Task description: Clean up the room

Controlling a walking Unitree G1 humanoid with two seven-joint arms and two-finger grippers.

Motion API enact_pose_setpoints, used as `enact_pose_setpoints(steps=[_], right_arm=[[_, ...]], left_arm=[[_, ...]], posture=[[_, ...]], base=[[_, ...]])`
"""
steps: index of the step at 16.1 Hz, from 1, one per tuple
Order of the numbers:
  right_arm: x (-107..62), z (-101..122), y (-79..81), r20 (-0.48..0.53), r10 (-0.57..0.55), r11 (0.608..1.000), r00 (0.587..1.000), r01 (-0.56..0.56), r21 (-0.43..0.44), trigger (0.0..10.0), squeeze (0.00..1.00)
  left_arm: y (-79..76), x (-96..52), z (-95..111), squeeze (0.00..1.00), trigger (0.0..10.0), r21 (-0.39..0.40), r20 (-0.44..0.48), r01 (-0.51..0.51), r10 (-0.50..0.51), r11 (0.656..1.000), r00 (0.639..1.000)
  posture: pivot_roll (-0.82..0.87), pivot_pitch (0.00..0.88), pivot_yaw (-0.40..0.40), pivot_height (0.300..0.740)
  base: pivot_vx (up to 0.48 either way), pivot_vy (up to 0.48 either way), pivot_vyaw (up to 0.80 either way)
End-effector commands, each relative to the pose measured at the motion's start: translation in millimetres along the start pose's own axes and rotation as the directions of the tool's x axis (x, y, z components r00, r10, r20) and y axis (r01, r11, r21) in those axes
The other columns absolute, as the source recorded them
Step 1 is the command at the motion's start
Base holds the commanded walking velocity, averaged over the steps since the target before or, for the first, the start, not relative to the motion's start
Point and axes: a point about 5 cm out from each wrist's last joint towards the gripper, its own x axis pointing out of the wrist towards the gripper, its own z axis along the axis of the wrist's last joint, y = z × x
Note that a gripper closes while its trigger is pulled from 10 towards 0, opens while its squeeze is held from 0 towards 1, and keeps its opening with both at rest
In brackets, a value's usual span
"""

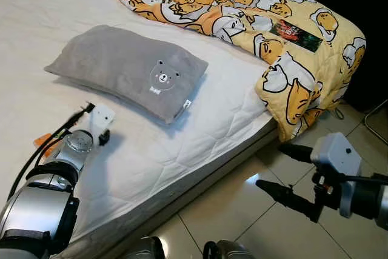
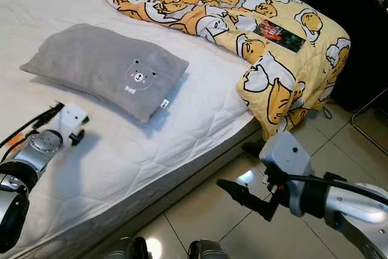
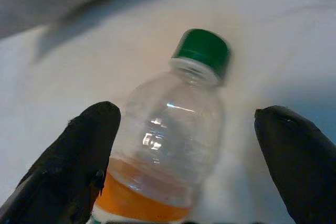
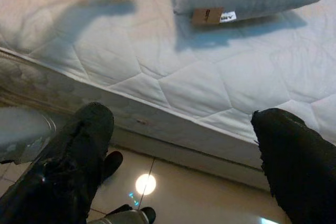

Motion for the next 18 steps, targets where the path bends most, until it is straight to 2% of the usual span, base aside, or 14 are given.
enact_pose_setpoints(steps=[1, 5, 6, 7, 10, 11, 12, 13, 14, 18], right_arm=[[-2.8, 2, 1.2, -0.005, 0.001, 1.0, 1.0, -0.001, -0.006, 10.0, 0.0], [-2.2, 2, 0.6, -0.004, 0.005, 1.0, 1.0, -0.005, -0.002, 10.0, 0.0], [-1.3, 2, 0.4, -0.001, 0.005, 1.0, 1.0, -0.005, -0.003, 10.0, 0.0], [-1.0, 2, 0.8, 0.0, 0.005, 1.0, 1.0, -0.005, -0.003, 10.0, 0.0], [-0.3, 2, 2.0, -0.001, 0.008, 1.0, 1.0, -0.008, -0.006, 10.0, 0.0], [0.5, 1, 2.7, -0.003, 0.019, 1.0, 1.0, -0.019, -0.007, 10.0, 0.0], [0.1, 1, 5.4, -0.015, 0.051, 0.999, 0.999, -0.051, 0.001, 10.0, 0.0], [-0.1, -1, 8.0, -0.03, 0.081, 0.997, 0.996, -0.081, 0.008, 10.0, 0.0], [-0.9, -3, 11.5, -0.05, 0.118, 0.993, 0.992, -0.117, 0.022, 10.0, 0.0], [-2.9, -8, 17.0, -0.086, 0.169, 0.985, 0.982, -0.166, 0.048, 10.0, 0.0]], left_arm=[[-9.9, 0.0, -4, 0.0, 10.0, 0.022, -0.023, 0.1, -0.099, 0.995, 0.995], [-13.8, -1.7, -10, 0.0, 10.0, 0.017, -0.065, 0.215, -0.214, 0.976, 0.975], [-20.8, -3.4, -13, 0.0, 10.0, 0.01, -0.092, 0.325, -0.322, 0.946, 0.942], [-24.0, -4.2, -14, 0.0, 10.0, 0.022, -0.1, 0.367, -0.363, 0.93, 0.926], [-22.7, -4.1, -14, 0.0, 10.0, 0.067, -0.115, 0.364, -0.355, 0.929, 0.928], [-23.0, -5.1, -16, 0.0, 10.0, 0.134, -0.142, 0.401, -0.383, 0.906, 0.913], [-23.4, -5.8, -17, 0.0, 8.3, 0.15, -0.157, 0.421, -0.399, 0.895, 0.904], [-23.2, -6.0, -18, 0.0, 4.9, 0.154, -0.165, 0.429, -0.405, 0.89, 0.899], [-22.4, -6.3, -18, 0.0, 0.0, 0.149, -0.175, 0.433, -0.407, 0.889, 0.896], [-20.6, -6.6, -21, 0.0, 0.0, 0.151, -0.182, 0.423, -0.396, 0.893, 0.9]], posture=[[-0.3, 0.118, -0.065, 0.74], [-0.3, 0.119, -0.058, 0.74], [-0.3, 0.117, -0.057, 0.74], [-0.29, 0.113, -0.059, 0.74], [-0.29, 0.11, -0.057, 0.74], [-0.29, 0.11, -0.056, 0.74], [-0.29, 0.11, -0.056, 0.74], [-0.29, 0.108, -0.055, 0.74], [-0.28, 0.107, -0.054, 0.74], [-0.28, 0.104, -0.05, 0.74]], base=[[0.0, 0.0, 0.0], [0.0, 0.0, 0.0], [0.0, 0.0, 0.0], [0.0, 0.0, 0.0], [0.0, 0.0, 0.0], [0.0, 0.0, 0.0], [0.0, 0.0, 0.0], [0.0, 0.0, 0.0], [0.0, 0.0, 0.0], [0.0, 0.0, 0.0]])
